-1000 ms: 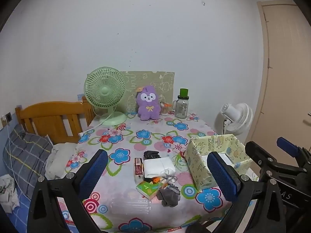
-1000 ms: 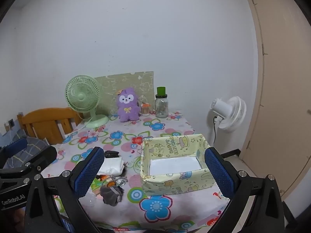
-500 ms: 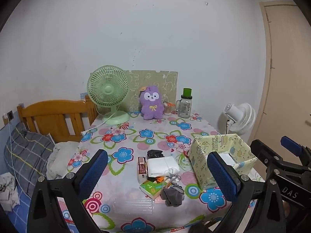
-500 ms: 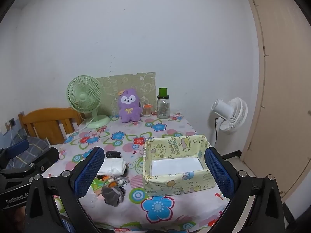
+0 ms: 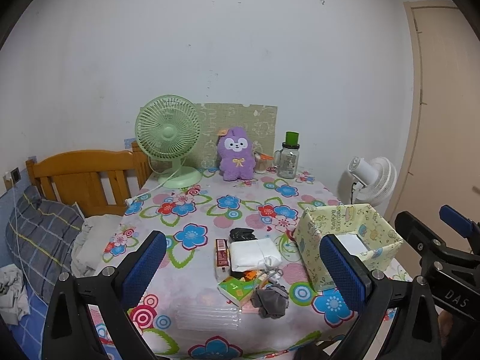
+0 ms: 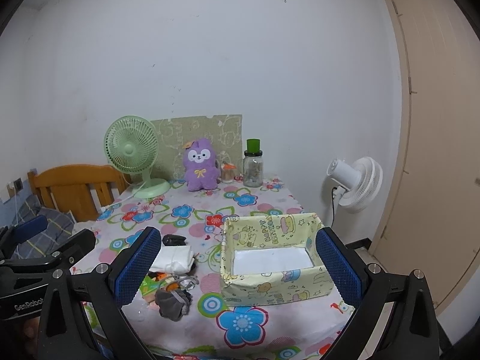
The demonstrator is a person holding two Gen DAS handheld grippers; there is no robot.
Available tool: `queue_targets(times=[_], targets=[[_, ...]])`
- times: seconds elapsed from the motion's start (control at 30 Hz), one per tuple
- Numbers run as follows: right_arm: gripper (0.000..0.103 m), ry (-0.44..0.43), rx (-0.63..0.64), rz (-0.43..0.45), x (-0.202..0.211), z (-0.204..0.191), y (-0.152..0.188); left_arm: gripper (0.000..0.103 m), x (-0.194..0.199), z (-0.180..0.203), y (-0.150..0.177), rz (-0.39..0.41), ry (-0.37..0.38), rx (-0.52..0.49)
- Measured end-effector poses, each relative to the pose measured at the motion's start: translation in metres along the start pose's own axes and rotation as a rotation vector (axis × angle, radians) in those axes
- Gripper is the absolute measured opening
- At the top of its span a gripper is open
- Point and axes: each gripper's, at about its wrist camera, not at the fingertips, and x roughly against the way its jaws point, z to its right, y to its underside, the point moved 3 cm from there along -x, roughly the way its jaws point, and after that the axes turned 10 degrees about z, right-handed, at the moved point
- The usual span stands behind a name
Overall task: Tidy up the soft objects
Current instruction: 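Move both tools toward the items on the flowered tablecloth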
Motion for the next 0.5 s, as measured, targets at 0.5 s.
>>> queue_targets(times=[0.5], targets=[[0.103,0.003,-0.013,-0.044,-0.0080,-0.0005,0.0088,0.103,-0.0052,-0.0039,0.0028,-0.005,-0.015,-0.002]])
